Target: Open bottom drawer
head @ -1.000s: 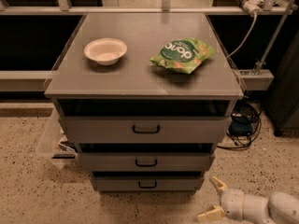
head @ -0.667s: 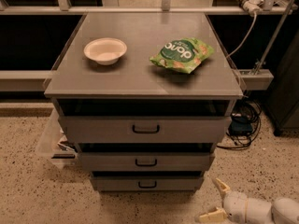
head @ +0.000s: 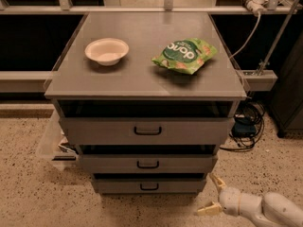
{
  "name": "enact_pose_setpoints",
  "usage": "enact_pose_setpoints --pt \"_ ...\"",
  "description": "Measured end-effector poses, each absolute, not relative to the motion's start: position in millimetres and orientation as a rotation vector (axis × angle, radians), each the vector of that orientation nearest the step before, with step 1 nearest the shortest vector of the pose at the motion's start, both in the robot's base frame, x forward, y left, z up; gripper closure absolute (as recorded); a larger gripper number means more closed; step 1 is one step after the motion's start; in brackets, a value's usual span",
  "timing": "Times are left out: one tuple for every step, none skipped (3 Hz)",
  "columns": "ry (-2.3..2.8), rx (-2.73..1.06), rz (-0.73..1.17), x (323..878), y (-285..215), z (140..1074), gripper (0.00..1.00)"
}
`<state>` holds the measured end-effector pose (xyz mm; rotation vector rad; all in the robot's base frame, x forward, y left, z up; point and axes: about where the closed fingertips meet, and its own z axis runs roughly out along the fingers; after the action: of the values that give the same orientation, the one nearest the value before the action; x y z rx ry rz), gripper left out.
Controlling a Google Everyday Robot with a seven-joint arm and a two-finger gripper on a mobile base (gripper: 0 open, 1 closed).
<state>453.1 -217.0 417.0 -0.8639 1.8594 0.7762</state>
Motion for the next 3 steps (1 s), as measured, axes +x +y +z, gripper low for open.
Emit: enact_pose_setpoints --pt "1.827 -0.974 0.741 478 -205 384 0.00" --pt "1.834 -1.051 0.720 492 -196 351 0.00" --pt "1.866 -1.106 0.715 496 -190 326 0.00"
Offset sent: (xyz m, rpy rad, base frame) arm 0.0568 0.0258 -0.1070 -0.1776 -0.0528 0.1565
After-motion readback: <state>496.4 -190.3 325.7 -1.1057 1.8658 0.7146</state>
